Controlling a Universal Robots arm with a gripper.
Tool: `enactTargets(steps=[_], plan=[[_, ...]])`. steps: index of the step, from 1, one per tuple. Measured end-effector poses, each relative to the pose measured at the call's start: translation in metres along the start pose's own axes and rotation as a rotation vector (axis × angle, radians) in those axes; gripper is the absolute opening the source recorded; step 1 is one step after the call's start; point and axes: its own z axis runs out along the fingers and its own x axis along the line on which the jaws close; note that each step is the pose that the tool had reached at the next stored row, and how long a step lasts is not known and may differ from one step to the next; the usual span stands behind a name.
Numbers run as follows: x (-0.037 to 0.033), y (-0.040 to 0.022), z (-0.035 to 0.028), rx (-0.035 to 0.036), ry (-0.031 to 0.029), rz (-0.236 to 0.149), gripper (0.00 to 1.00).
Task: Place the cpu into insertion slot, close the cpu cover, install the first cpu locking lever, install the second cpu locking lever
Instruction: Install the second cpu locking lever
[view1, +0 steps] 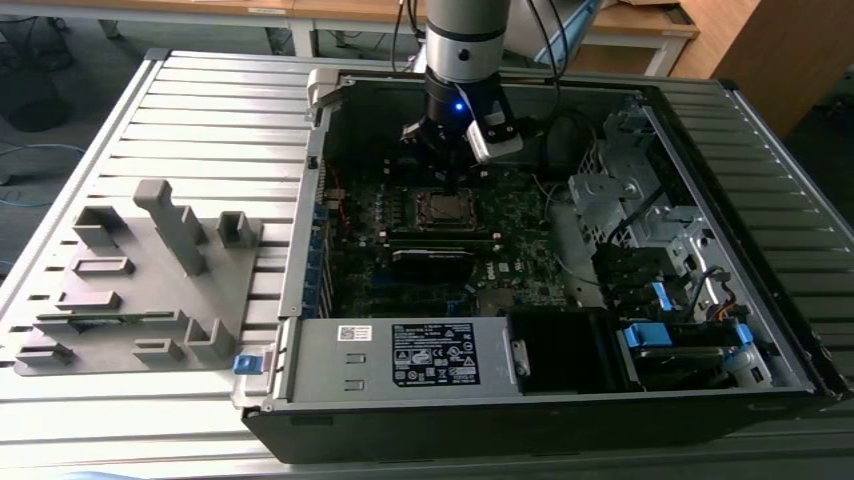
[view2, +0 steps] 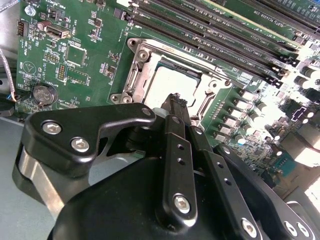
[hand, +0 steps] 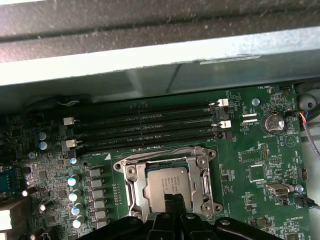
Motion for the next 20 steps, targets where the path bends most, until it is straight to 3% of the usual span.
enactTargets(steps=[7, 20], plan=[[-0.0001, 0.0000, -0.0016, 0.0001, 0.0000, 0.000, 0.11], [-0.0007, 0.0001, -0.0132, 0.0000, 0.0000, 0.000, 0.11]])
